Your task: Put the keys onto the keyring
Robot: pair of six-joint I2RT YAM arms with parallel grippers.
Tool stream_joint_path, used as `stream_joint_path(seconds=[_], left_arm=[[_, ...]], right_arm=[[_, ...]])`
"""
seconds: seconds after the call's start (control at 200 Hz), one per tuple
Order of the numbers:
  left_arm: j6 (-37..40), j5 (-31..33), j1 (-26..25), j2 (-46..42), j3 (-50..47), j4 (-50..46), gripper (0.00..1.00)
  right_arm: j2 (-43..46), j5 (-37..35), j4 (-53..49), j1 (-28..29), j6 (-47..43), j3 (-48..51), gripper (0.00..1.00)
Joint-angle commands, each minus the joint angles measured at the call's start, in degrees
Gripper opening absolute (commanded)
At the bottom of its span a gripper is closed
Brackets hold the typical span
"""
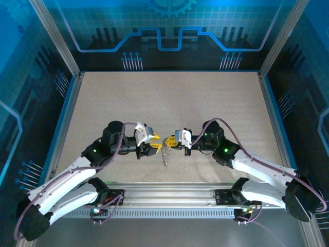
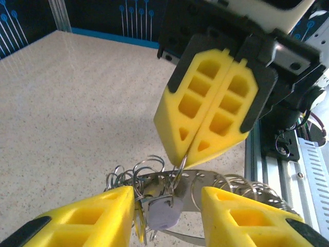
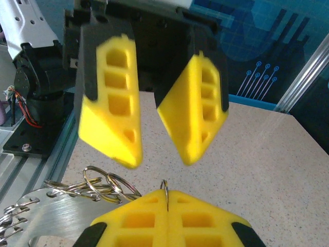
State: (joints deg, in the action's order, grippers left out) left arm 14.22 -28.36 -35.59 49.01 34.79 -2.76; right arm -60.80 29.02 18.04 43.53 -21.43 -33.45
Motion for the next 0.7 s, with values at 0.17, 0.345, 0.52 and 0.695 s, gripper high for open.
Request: stream_joint_path(seconds=[0.17,0.345,0.52,0.695], left_arm=[[3.28,-2.61,-0.69,3.43,3.25,-0.3,0.37],[4.59,-2.63,-1.43,4.24,3.64,0.37,0.36],[5.63,-3.37,-2.15,5.22,3.95,0.22,0.25],[6.61,-2.7,-2.2,4.19,3.89,0.17,0.2]], right_arm=[[0.87,2.08,2.88,-0.42,1.13,-2.78,0.0],[0.26,2.36,3.22,-0.12,1.38,-3.03,0.0],[-0.19,2.3,3.49,-0.03,1.52,-3.24,0.0],[0.0,2.45,2.71,-0.06,1.29,-3.2,0.0]])
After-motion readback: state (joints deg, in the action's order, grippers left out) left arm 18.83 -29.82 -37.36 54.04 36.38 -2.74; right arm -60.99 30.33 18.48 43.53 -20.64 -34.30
